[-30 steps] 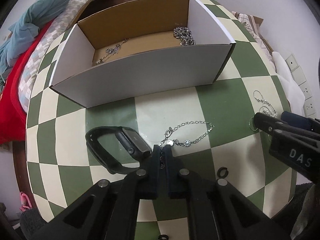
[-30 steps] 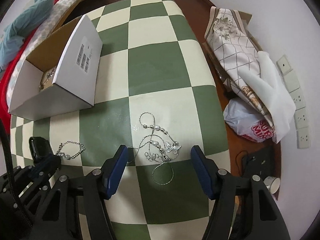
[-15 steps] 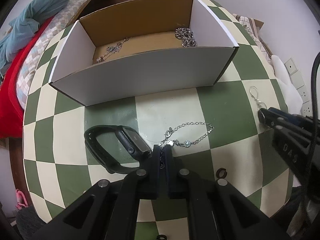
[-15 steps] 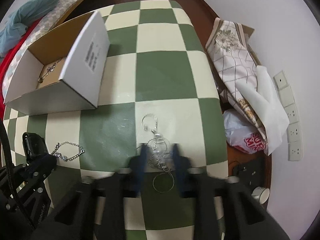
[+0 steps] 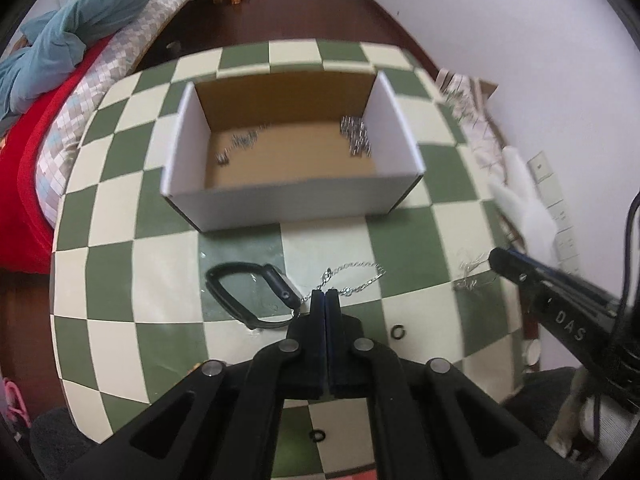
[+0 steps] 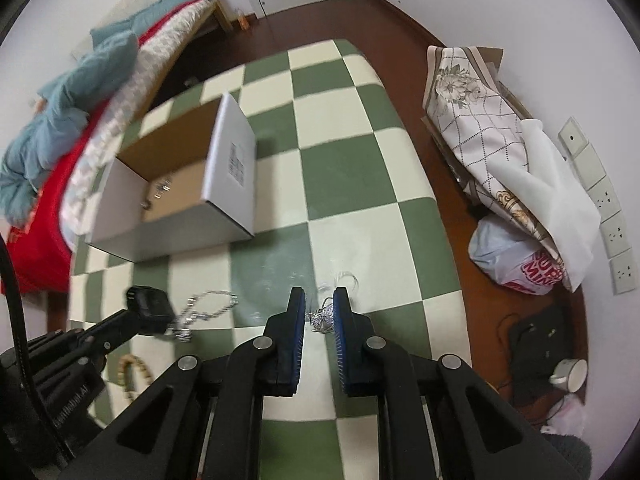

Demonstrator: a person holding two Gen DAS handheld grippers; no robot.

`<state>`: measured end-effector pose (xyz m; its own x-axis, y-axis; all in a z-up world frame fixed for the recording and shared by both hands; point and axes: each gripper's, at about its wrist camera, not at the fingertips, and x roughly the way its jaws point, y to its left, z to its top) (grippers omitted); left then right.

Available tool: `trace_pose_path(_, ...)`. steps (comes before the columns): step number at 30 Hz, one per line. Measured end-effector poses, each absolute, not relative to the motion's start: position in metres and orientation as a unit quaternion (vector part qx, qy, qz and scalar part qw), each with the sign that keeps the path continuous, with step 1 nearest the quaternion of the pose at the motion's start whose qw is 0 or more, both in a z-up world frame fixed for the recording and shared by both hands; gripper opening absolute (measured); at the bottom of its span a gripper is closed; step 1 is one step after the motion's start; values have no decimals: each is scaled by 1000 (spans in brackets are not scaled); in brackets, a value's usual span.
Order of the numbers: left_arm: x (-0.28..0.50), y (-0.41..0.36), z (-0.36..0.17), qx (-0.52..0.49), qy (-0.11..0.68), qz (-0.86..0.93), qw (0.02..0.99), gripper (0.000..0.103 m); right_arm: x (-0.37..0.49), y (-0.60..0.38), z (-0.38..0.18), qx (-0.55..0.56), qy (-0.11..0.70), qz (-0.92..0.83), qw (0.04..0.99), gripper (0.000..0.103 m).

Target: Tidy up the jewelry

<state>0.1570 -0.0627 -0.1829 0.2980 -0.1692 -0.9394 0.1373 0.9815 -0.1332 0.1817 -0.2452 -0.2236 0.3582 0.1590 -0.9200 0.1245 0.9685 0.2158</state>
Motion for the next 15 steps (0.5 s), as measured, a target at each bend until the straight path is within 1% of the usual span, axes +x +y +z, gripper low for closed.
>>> trace_pose_path(3,161,-57,-173,-41,575,-126,807,1,180,-248,-212,128,561,14,818,14)
trace_pose_path(6,170,-69,-186,-3,579,-126,806,8,182,-254,-212,128,559,7,819,14)
trace_pose_path(7,171,-77,-193,19,577,-127,807,12,183,-257,-214,130,562,3,817,14)
trace_pose_path(8,173,-83,-197,34,577,-128,806,24,183,-260,-217,133,564,-1,815,14)
trace_pose_path(9,174,-91,-205,55,578,-131,803,32,183,-263,-219,135,566,-4,813,14)
trace_pose_path(10,175,-98,-212,78,579,-131,801,55,182,-266,-221,137,568,-7,811,14)
trace_pose_path(11,176,-103,-218,97,582,-127,797,72,182,-269,-224,139,570,-10,809,14)
trace_pose_path(15,179,-120,-242,148,595,-134,778,72,178,-278,-230,143,574,-18,806,14)
